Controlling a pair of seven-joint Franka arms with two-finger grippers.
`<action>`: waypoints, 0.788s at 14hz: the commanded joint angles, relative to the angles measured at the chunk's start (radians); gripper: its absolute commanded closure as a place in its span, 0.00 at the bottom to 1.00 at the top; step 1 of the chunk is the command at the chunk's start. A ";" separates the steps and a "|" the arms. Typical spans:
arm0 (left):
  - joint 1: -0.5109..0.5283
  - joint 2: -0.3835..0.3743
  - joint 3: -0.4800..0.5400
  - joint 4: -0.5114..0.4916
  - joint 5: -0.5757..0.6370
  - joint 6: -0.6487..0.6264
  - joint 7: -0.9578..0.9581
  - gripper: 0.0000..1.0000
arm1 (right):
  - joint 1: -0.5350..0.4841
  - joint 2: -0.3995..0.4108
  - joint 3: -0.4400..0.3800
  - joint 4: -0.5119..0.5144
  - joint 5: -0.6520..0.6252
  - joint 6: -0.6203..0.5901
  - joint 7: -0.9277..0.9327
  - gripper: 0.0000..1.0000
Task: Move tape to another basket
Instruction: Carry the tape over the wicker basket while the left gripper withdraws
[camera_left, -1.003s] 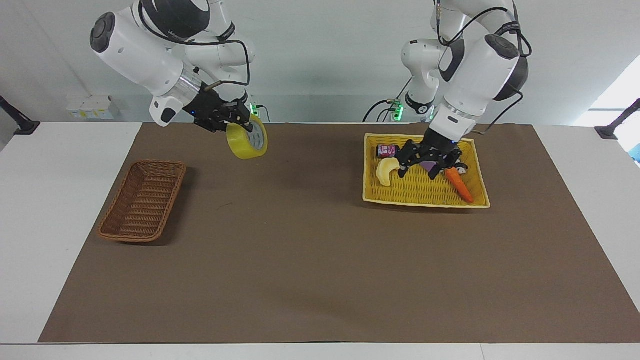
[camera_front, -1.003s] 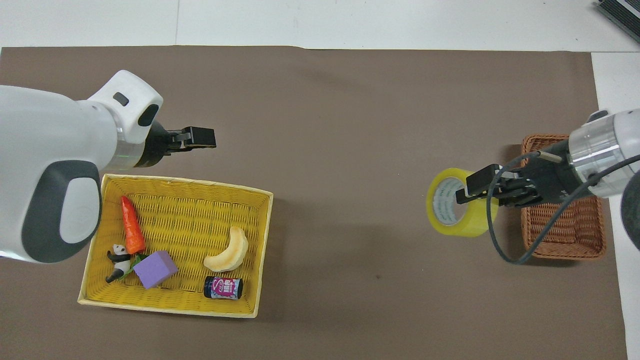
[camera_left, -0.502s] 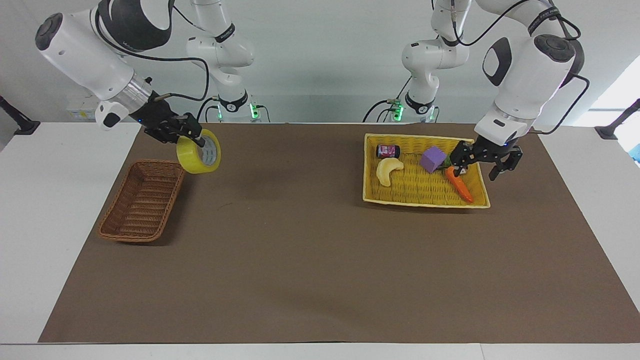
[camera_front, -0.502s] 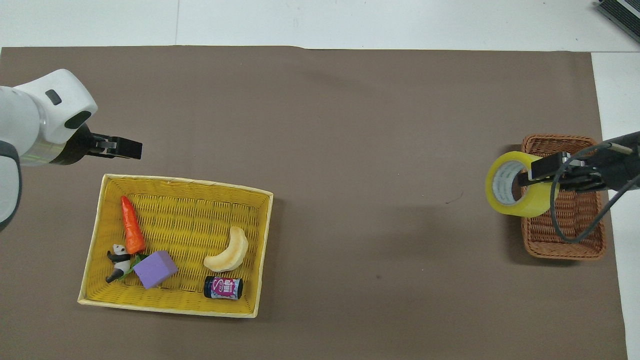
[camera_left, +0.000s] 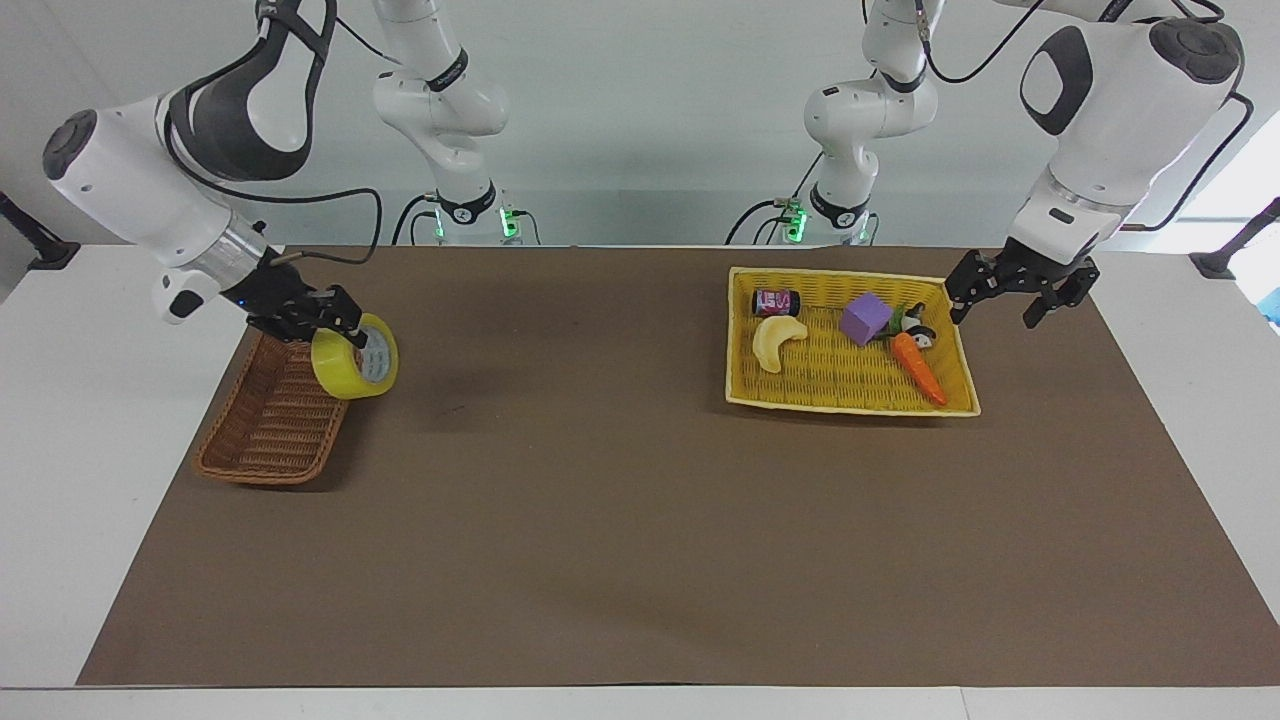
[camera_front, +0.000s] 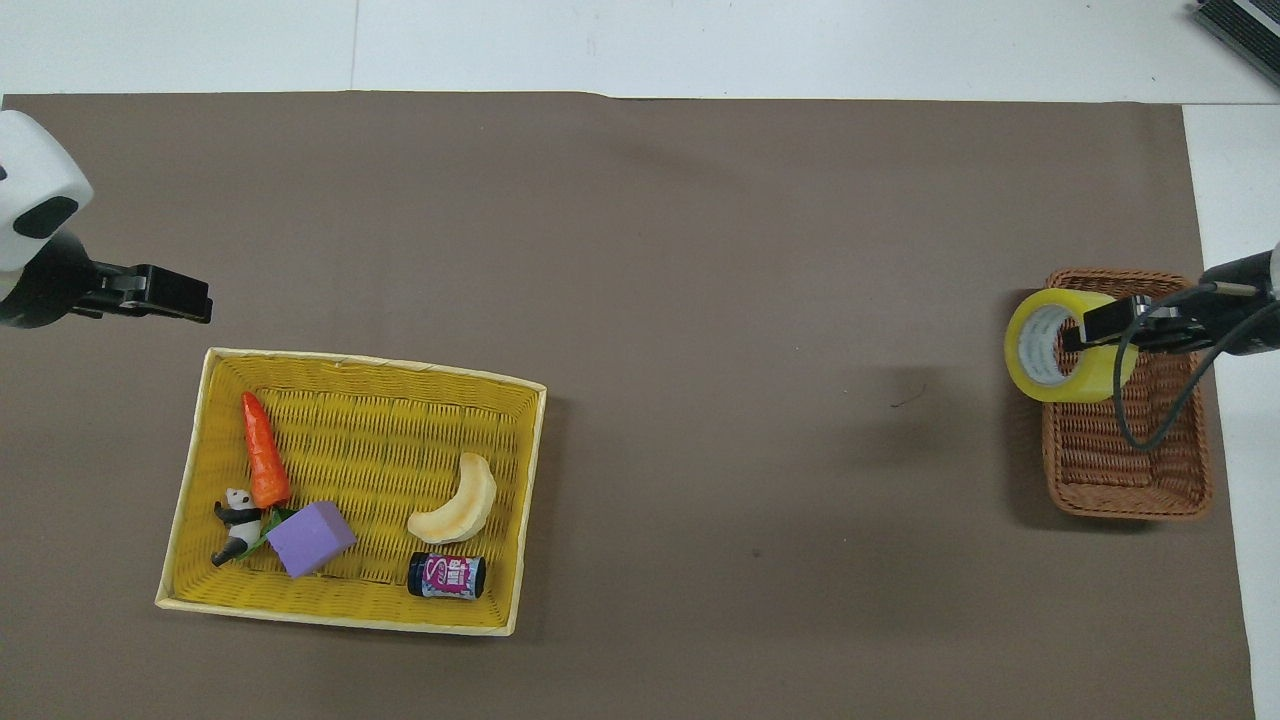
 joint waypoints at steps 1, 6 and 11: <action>0.010 0.015 -0.011 0.028 0.021 -0.021 0.007 0.00 | -0.037 0.009 0.013 -0.017 -0.076 0.059 -0.121 1.00; 0.010 0.015 -0.011 0.028 0.020 -0.023 0.004 0.00 | -0.003 0.003 0.014 -0.063 -0.409 0.159 -0.167 1.00; -0.057 0.001 0.036 0.035 0.023 -0.084 0.004 0.00 | 0.071 0.000 0.014 -0.227 -0.772 0.358 -0.293 1.00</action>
